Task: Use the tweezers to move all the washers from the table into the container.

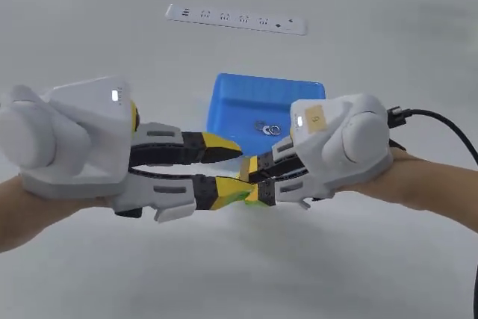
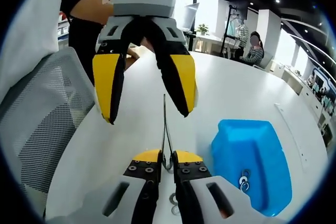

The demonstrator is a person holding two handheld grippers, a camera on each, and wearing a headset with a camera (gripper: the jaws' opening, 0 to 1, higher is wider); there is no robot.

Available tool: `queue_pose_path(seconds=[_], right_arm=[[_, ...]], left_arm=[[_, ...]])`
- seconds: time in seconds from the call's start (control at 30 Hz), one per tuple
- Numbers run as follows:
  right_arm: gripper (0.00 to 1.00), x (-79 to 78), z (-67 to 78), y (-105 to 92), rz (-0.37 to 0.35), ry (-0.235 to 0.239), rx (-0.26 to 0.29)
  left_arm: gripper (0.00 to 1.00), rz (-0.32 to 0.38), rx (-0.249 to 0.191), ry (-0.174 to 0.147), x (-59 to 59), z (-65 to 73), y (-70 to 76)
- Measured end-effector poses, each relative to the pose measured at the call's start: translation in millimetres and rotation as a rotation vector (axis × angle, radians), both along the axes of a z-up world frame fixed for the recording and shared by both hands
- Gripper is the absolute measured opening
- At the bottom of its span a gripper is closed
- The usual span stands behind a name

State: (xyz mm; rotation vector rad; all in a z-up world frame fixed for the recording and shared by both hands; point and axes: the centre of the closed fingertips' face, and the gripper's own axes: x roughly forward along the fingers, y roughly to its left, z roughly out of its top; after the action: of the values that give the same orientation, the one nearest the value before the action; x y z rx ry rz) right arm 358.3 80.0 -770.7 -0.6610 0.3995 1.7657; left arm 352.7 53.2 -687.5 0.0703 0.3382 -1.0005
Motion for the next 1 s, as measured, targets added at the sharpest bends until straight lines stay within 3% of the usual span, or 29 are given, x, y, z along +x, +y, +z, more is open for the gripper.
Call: queue_pose_path(seconds=[0.33, 0.4, 0.57, 1.0], right_arm=[[0.09, 10.5, 20.4, -7.6, -0.040, -0.014, 0.022], [0.09, 12.0, 26.5, -9.9, -0.046, -0.016, 0.030], [0.09, 16.6, 42.5, -15.3, -0.054, -0.027, 0.043], [0.09, 34.5, 79.0, -22.8, -0.094, -0.048, 0.084]], left_arm=[[0.43, 0.064, -0.009, -0.001, -3.7, 3.8, 12.7], [0.44, 0.071, -0.034, 0.010, -3.9, 5.3, 11.7], [0.48, 0.082, -0.044, -0.001, -1.8, 7.9, 9.7], [0.54, 0.084, -0.041, 0.006, -7.5, 3.8, 13.0]])
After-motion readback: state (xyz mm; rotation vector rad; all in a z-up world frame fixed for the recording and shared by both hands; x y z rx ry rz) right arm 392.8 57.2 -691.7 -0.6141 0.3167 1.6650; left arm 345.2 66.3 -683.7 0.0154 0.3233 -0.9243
